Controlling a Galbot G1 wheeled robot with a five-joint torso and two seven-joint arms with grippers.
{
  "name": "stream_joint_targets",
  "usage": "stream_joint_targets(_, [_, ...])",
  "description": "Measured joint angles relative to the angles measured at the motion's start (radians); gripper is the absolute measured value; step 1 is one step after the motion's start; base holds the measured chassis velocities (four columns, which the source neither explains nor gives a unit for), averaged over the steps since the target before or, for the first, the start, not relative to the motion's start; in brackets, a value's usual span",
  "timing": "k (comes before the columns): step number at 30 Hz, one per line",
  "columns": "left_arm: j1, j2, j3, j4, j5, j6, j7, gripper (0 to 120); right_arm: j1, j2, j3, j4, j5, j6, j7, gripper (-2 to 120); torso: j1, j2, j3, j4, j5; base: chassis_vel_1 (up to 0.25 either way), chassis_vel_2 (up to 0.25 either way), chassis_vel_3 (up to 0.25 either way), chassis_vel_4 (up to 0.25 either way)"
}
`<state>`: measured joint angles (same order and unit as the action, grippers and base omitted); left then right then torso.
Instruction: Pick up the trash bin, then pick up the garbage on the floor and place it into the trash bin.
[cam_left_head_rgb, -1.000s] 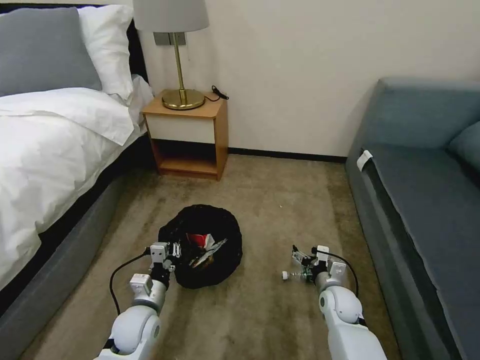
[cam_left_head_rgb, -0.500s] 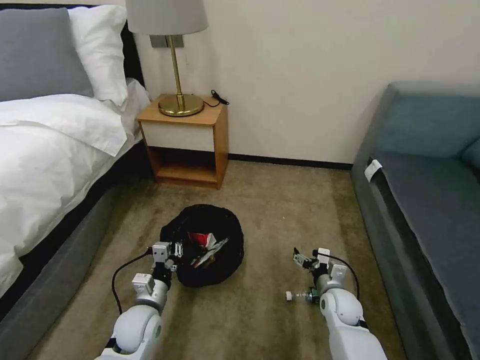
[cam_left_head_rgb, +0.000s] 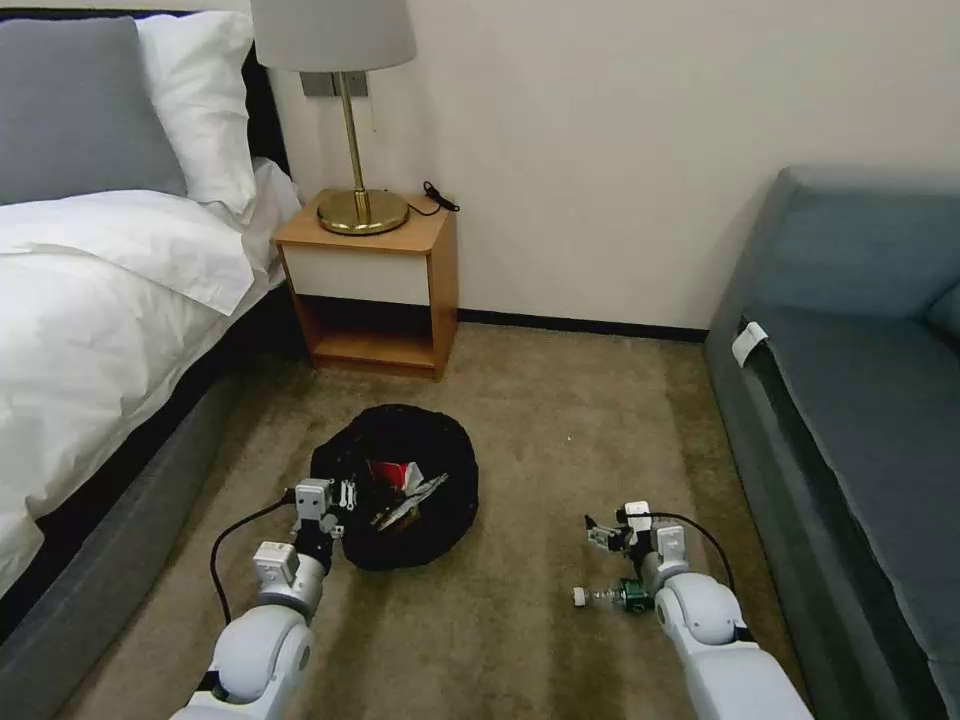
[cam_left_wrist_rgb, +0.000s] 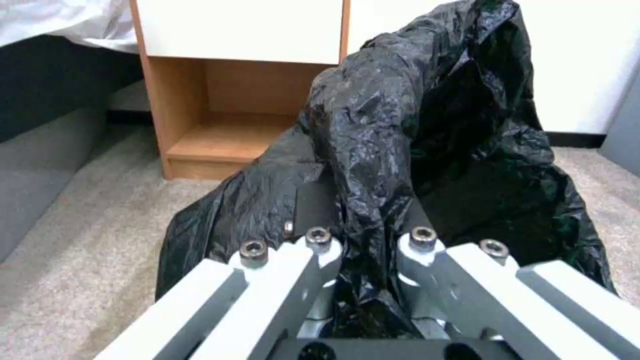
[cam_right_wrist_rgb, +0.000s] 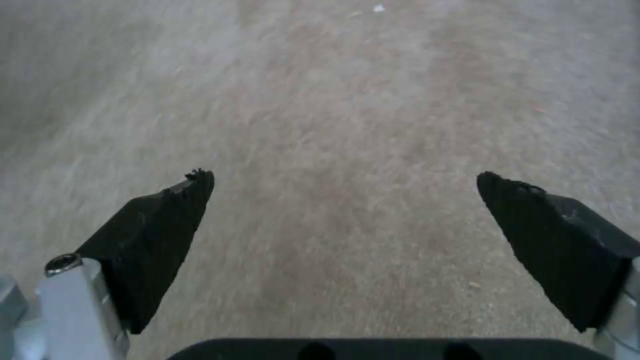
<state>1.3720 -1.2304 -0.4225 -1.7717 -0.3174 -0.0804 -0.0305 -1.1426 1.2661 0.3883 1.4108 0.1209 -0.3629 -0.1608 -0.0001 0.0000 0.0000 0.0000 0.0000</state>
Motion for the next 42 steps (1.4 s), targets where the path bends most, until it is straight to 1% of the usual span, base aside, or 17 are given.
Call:
stream_joint_targets(1, [0.0, 0.0, 0.0, 0.0, 0.0, 0.0, 0.0, 4, 0.0, 0.0, 0.0, 0.0, 0.0, 0.0, 0.0, 100, 0.0, 0.0, 0.0, 0.0, 0.0, 0.0, 0.0, 0.0, 0.0])
stream_joint_targets(2, [0.003, -0.003, -0.005, 0.002, 0.001, -0.002, 0.002, 4, 0.003, -0.027, -0.028, 0.009, -0.01, -0.023, -0.03, 100, 0.0, 0.0, 0.0, 0.0001, 0.0, 0.0, 0.0, 0.0, 0.0])
stream_joint_targets(4, [0.006, -0.007, -0.011, 0.005, 0.002, -0.003, 0.002, 4, 0.003, -0.057, -0.06, 0.018, -0.031, -0.039, -0.063, 100, 0.0, 0.0, 0.0, 0.0001, 0.0, 0.0, 0.0, 0.0, 0.0])
stream_joint_targets(6, [0.007, -0.009, -0.013, 0.006, 0.003, -0.004, 0.002, 4, 0.003, -0.07, -0.074, 0.021, -0.041, -0.045, -0.077, 100, 0.0, 0.0, 0.0, 0.0001, 0.0, 0.0, 0.0, 0.0, 0.0])
stream_joint_targets(7, [0.008, -0.01, -0.014, 0.006, 0.004, -0.004, 0.002, 4, 0.002, -0.078, -0.082, 0.022, -0.049, -0.047, -0.085, 100, 0.0, 0.0, 0.0, 0.0001, 0.0001, 0.0, 0.0, 0.0, 0.0])
stream_joint_targets(9, [0.013, -0.015, -0.021, 0.006, 0.006, -0.006, 0.002, 4, -0.006, -0.12, -0.113, 0.025, -0.084, -0.05, -0.124, 100, 0.0, 0.0, 0.0, 0.0001, 0.0001, 0.0, 0.0, 0.0, 0.0])
stream_joint_targets(11, [0.014, -0.016, -0.022, 0.006, 0.006, -0.006, 0.003, 4, -0.008, -0.128, -0.117, 0.026, -0.09, -0.051, -0.132, 100, 0.0, 0.0, 0.0, 0.0, 0.0001, 0.0, 0.0, 0.0, 0.0])
stream_joint_targets(13, [0.018, -0.018, -0.028, 0.004, 0.008, -0.006, 0.003, 4, -0.017, -0.164, -0.128, 0.029, -0.12, -0.051, -0.163, 100, 0.0, 0.0, 0.0, 0.0001, 0.0001, 0.0, 0.0, 0.0, 0.0])
stream_joint_targets(15, [0.019, -0.018, -0.028, 0.003, 0.009, -0.006, 0.003, 4, -0.02, -0.172, -0.13, 0.03, -0.126, -0.051, -0.17, 100, 0.0, 0.0, 0.0, 0.0001, 0.0001, 0.0, 0.0, 0.0, 0.0])
stream_joint_targets(17, [0.023, -0.023, -0.029, 0.0, 0.014, -0.007, 0.003, 4, -0.035, -0.201, -0.132, 0.034, -0.153, -0.047, -0.201, 100, 0.0, 0.0, 0.0, 0.0, 0.0001, 0.0, 0.0, 0.0, 0.0])
stream_joint_targets(24, [0.03, -0.032, -0.027, -0.002, 0.025, -0.011, 0.006, 4, -0.084, -0.227, -0.121, 0.057, -0.201, -0.031, -0.256, 100, 0.0, 0.0, 0.0, -0.0001, 0.0001, 0.0, 0.0, 0.0, 0.0])
stream_joint_targets(28, [0.032, -0.034, -0.026, -0.003, 0.027, -0.013, 0.006, 4, -0.103, -0.229, -0.116, 0.065, -0.22, -0.021, -0.274, 100, 0.0, 0.0, 0.0, 0.0, 0.0, 0.0, 0.0, 0.0, 0.0])
stream_joint_targets(30, [0.036, -0.036, -0.026, -0.006, 0.03, -0.015, 0.006, 4, -0.112, -0.231, -0.114, 0.064, -0.248, -0.004, -0.295, 100, 0.0, 0.0, 0.0, -0.0001, 0.0001, 0.0, 0.0, 0.0, 0.0])
stream_joint_targets(35, [0.047, -0.037, -0.029, -0.014, 0.034, -0.018, 0.007, 4, -0.103, -0.23, -0.115, 0.03, -0.3, 0.03, -0.316, 100, 0.0, 0.0, 0.0, 0.0, 0.0, 0.0, 0.0, 0.0, 0.0])
stream_joint_targets(42, [0.059, -0.039, -0.036, -0.023, 0.04, -0.022, 0.009, 4, -0.068, -0.22, -0.119, -0.018, -0.329, 0.05, -0.324, 100, 0.0, 0.0, 0.0, 0.0, 0.0, 0.0, 0.0, 0.0, 0.0])
